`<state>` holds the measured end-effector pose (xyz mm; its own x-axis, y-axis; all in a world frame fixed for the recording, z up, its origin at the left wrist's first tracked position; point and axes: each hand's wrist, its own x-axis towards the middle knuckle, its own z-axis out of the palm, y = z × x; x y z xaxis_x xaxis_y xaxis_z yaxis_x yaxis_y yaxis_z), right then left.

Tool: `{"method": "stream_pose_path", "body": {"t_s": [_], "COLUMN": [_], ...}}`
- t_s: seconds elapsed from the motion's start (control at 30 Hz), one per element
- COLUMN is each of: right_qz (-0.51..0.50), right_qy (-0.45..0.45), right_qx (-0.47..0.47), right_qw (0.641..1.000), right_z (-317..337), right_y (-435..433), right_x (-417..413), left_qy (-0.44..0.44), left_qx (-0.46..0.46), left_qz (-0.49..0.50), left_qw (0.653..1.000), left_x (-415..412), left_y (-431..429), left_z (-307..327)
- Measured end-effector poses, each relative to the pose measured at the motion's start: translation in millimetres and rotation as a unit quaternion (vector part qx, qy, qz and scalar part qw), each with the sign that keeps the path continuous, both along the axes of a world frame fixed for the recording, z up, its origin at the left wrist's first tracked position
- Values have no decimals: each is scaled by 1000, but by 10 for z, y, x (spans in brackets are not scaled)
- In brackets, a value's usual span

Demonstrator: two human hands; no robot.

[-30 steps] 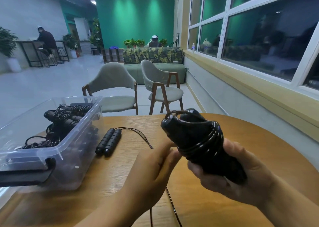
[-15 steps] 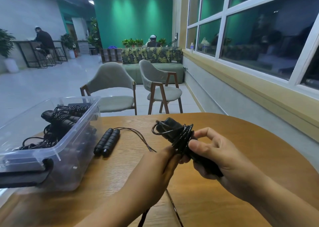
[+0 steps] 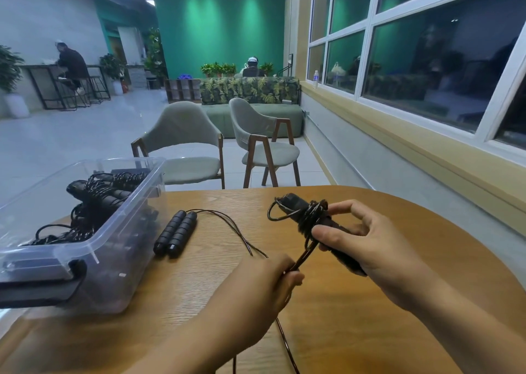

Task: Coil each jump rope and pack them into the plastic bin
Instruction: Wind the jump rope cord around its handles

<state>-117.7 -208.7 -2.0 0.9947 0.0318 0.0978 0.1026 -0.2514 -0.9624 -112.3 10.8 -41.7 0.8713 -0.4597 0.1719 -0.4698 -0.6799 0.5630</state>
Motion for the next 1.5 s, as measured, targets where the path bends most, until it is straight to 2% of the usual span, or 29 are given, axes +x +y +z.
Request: {"method": "stream_pose_path", "body": {"t_s": [0.1,0.23,0.47,0.6,0.73,0.97,1.13,1.23,1.33,1.5], "right_qz": [-35,-33,-43,-35,5,130,246,303,300,200], "right_qy": [-28,-53,-91,-83,-48,36,142,173,170,90], "right_qx": [-78,-171,-272,-338,-396,-405,-342,-300,-305,-384], "right_qw": [996,983,957,937,917,904,896,888,888,897], "right_z": [-26,-87,-132,-141,-144,-130,60,184,213,189], "right_y": [-75,-64,-15,-7,-6,-25,-127,-160,-159,-16], "right_x": [24,16,10,27,35,8,-22,-68,-102,-212], "left_qy": [-5,-11,-18,-23,-70,-104,-121,-132,-125,-122], "left_qx": [8,27,59,84,130,113,85,49,27,-6], "left_qz": [1,0,-1,3,-10,-34,-88,-123,-136,-79], "left_qw": [1000,1000,998,996,989,987,985,982,982,989], "left_x": [11,11,26,53,67,102,111,101,94,69], "left_y": [1,23,142,224,274,318,322,334,331,345], "left_z": [35,86,212,274,291,317,373,385,406,449]}}
